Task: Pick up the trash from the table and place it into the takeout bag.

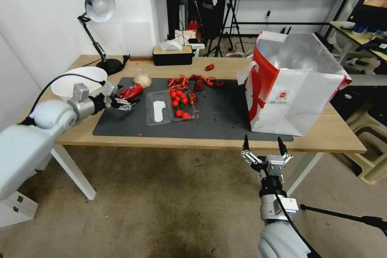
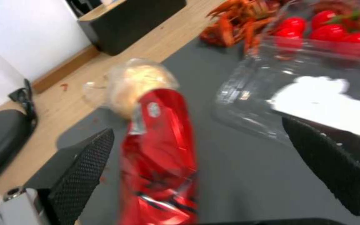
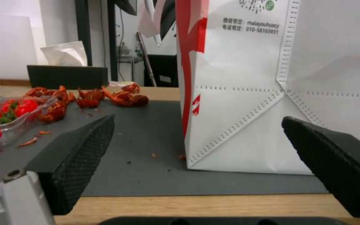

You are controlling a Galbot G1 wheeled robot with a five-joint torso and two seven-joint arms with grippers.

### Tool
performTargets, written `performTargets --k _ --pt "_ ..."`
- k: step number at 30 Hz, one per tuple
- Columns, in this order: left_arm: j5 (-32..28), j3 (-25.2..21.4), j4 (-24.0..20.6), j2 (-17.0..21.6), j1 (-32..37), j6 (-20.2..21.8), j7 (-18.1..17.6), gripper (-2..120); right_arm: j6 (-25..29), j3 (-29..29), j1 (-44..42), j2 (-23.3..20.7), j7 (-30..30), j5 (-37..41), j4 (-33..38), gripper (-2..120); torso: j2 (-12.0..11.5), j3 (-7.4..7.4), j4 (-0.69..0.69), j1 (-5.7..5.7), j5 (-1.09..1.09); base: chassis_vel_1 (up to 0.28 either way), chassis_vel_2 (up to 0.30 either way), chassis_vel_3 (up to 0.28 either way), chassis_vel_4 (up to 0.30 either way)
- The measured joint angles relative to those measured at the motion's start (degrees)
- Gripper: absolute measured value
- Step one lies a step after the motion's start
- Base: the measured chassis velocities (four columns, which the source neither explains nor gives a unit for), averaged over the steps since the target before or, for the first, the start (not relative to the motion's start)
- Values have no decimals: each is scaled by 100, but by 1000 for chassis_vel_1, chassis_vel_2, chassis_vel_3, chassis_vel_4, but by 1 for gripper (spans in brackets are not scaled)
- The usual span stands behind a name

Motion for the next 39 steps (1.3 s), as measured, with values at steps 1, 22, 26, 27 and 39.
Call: performTargets --k 1,22,26,27,39 --pt "49 111 120 -45 -182 61 61 100 0 9 -3 1 0 0 0 100 0 0 -2 0 4 0 0 0 0" --pt "536 539 901 -268 -657 230 464 92 4 33 14 23 7 -1 -34 100 0 -1 0 -1 2 0 0 0 0" --pt "579 569 922 -249 -672 216 522 86 8 37 13 19 10 -1 -34 100 1 -1 0 -1 1 0 0 0 0" --pt "588 569 922 -245 -672 215 535 85 10 38 13 19 11 -1 -35 100 1 -1 0 -1 2 0 0 0 0" --pt "776 552 931 -192 -590 179 674 44 15 40 32 3 17 -1 -46 100 1 -2 0 -1 3 0 0 0 0"
